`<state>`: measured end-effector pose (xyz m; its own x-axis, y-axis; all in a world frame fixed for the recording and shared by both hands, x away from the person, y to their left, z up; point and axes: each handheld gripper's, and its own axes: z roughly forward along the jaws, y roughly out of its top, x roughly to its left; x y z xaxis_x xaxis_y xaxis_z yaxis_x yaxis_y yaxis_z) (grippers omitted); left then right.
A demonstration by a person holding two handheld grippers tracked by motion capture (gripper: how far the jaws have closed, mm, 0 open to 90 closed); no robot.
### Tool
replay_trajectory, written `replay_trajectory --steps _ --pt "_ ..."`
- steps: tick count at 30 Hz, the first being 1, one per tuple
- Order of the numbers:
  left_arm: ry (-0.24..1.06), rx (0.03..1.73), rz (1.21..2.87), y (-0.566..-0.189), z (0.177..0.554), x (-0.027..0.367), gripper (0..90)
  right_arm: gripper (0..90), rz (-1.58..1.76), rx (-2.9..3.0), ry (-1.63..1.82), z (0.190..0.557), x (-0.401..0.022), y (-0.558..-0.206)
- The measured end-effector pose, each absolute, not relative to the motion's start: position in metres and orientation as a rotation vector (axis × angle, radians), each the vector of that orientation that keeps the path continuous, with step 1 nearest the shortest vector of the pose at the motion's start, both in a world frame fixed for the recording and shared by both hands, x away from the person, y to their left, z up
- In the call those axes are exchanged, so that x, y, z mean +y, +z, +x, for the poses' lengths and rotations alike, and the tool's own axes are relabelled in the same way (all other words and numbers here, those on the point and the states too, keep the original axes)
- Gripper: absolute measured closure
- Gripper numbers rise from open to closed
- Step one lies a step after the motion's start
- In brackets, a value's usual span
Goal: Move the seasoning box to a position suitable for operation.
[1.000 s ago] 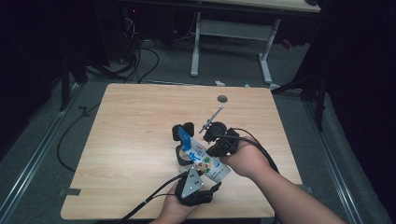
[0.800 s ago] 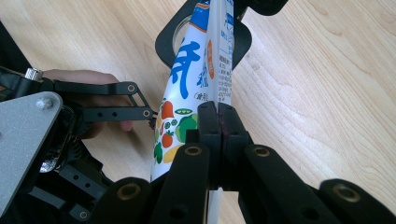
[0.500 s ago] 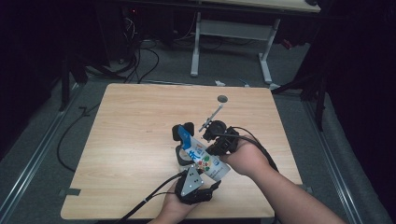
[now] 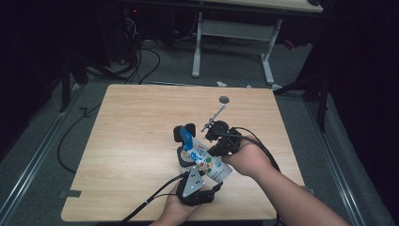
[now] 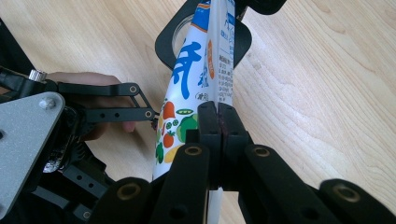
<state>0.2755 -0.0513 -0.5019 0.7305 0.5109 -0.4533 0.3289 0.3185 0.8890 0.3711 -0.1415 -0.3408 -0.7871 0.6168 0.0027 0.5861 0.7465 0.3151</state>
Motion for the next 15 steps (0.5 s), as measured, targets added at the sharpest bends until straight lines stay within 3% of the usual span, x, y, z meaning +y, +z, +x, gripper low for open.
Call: replay_trajectory --steps 15 --pt "0.140 0.801 1.259 -0.4990 0.2771 -0.0508 39.0 90.0 0.978 2.852 0.442 0.3747 -0.1384 -0.3361"
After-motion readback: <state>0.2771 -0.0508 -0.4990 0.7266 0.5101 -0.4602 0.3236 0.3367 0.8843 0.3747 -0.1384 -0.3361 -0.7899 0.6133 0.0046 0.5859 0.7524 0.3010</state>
